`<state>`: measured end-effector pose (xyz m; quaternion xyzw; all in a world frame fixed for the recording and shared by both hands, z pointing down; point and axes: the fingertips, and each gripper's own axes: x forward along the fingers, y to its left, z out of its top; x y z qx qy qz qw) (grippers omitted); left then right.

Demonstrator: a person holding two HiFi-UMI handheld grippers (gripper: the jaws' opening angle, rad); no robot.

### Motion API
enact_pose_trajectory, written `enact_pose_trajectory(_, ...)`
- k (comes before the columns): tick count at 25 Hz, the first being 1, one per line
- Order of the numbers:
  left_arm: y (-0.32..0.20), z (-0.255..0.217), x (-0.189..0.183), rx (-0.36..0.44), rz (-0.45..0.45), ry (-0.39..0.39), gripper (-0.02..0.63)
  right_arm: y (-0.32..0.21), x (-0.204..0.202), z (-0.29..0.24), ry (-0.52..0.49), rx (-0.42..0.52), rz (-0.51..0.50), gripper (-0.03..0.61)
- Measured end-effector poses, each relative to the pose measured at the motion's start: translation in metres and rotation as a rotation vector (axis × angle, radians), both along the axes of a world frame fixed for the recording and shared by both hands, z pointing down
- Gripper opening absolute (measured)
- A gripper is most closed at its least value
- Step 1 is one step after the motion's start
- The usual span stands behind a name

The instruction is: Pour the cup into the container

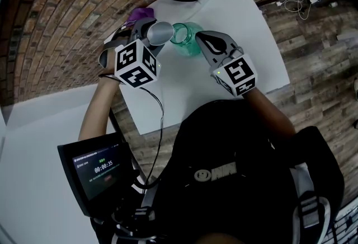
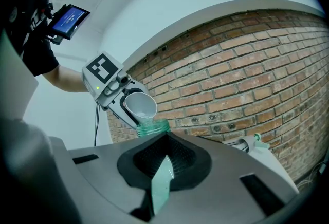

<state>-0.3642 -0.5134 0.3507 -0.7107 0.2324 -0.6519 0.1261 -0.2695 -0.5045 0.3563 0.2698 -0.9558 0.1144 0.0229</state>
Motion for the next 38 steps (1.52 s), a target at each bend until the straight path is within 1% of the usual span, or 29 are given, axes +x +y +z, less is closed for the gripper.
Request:
enact_pose_trajectory(16,0.0004,-0.0005,-0.0012,0.008,0.008,-0.018,0.287,0.0014,0.0001,-0.0013,-0.002,0.002,0.002,-0.005)
enact_pose_trajectory(21,0.0004,-0.0003,-0.0016,0.009,0.013,-0.028,0.287,0.0036,-0.0004,0.0006,0.011,-0.007,-0.006,-0.005)
enact_pose_trajectory(25,0.0001,0.0000,-0.0016,0.007,0.015,-0.034,0.285,0.0021,0.0005,-0.0026,-0.003,0.004,0.000,-0.005)
enact_pose_trajectory(38,-0.0003,0.0007,-0.0020,0.016,0.020,-0.037,0.287,0.0018,0.0002,-0.0045,-0.003,0.011,0.000,-0.005)
